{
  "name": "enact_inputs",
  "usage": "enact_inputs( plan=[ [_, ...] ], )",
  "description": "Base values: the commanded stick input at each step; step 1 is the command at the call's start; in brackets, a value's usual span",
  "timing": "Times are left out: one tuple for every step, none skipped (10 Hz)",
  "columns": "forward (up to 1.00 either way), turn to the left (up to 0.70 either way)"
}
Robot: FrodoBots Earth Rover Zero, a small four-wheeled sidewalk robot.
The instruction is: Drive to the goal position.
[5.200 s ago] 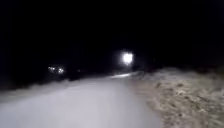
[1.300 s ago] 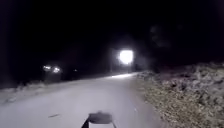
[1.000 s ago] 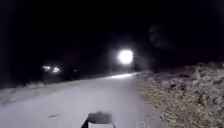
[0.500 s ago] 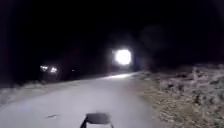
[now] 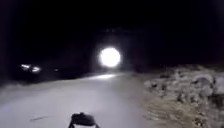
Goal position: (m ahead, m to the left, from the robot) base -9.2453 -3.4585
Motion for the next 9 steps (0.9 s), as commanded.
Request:
enact_inputs(
  plan=[
    [0.0, -1.0],
    [0.0, -1.0],
    [0.0, -1.0],
    [0.0, -1.0],
    [0.0, -1.0],
    [0.0, -1.0],
    [0.0, -1.0],
    [0.0, -1.0],
    [0.0, -1.0]
  ],
)
